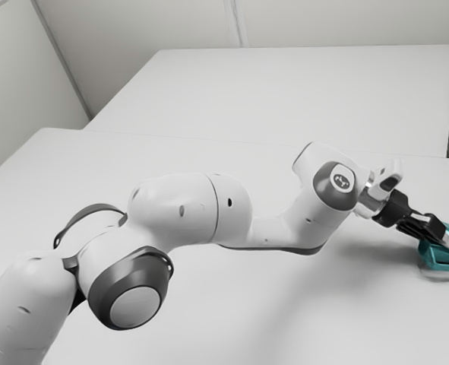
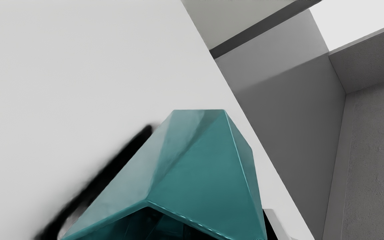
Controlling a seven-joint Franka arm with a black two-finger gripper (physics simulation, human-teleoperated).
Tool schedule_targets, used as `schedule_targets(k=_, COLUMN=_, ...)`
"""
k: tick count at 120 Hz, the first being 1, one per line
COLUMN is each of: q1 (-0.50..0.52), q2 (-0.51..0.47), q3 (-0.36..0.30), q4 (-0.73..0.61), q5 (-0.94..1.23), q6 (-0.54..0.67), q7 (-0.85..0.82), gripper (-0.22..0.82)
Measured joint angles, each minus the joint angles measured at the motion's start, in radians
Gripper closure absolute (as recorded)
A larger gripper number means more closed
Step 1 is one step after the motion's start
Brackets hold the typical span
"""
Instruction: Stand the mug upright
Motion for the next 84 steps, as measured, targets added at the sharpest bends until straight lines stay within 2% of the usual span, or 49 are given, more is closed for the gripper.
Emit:
schedule_targets(k=36, q1=-0.007, q2=-0.063, q3=0.007, q4=-0.011, q5=0.013, q6=0.002, q7=-0.006, gripper=0.77)
schedule_targets(k=54, q1=0.010, q2=-0.186, q3=0.009, q4=-0.114, q5=0.051, q6=-0.002, q7=-0.011, gripper=0.78)
schedule_targets(k=84, q1=0.122, q2=-0.411, q3=-0.023, q4=-0.343, q5=0.213, q6=-0.015, q7=-0.029, gripper=0.79)
